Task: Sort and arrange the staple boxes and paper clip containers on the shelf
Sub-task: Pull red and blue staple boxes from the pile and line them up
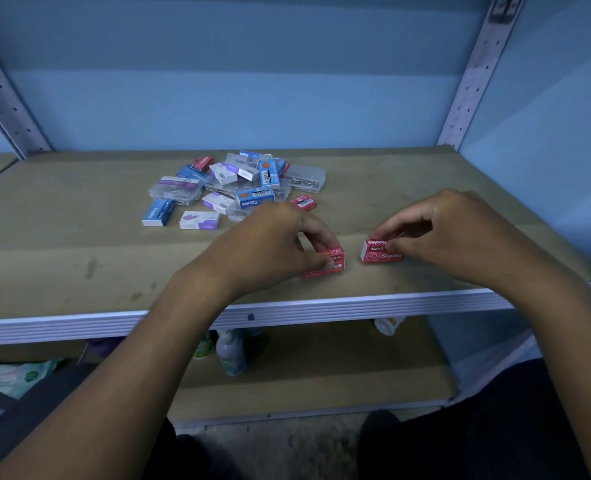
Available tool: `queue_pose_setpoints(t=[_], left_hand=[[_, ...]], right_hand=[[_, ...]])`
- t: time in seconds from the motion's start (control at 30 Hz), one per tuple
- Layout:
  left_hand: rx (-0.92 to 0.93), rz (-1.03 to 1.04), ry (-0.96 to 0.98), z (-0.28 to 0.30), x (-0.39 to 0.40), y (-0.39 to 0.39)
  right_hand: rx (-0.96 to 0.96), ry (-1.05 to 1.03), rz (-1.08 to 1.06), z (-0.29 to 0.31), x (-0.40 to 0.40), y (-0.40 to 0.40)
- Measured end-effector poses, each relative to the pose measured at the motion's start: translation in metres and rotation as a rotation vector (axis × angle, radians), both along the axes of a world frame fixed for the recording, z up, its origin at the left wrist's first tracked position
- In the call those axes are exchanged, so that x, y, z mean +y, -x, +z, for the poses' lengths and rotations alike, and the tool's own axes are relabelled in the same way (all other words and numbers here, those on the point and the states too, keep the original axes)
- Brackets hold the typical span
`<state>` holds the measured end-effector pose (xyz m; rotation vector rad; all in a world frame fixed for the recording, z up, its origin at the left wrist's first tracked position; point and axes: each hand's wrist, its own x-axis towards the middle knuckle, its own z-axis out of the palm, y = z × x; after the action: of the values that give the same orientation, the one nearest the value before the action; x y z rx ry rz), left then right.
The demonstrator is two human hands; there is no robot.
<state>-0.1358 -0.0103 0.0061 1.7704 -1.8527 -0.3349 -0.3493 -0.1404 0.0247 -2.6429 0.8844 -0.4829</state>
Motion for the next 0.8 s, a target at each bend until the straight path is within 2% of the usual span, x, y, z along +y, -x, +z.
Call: queue_pose_setpoints(t=[0.23,0.8], left_hand=[[0.016,-0.021,0.058,-0.005,-0.008,0.015],[-0.003,-0.053,0.003,-0.002,-0.008,0.024]], right_hand=[[-0.021,-0.035,0.010,-0.003,0.004,0.014],[-0.013,-0.114,0.027,-0.006,-0.001,0.021]])
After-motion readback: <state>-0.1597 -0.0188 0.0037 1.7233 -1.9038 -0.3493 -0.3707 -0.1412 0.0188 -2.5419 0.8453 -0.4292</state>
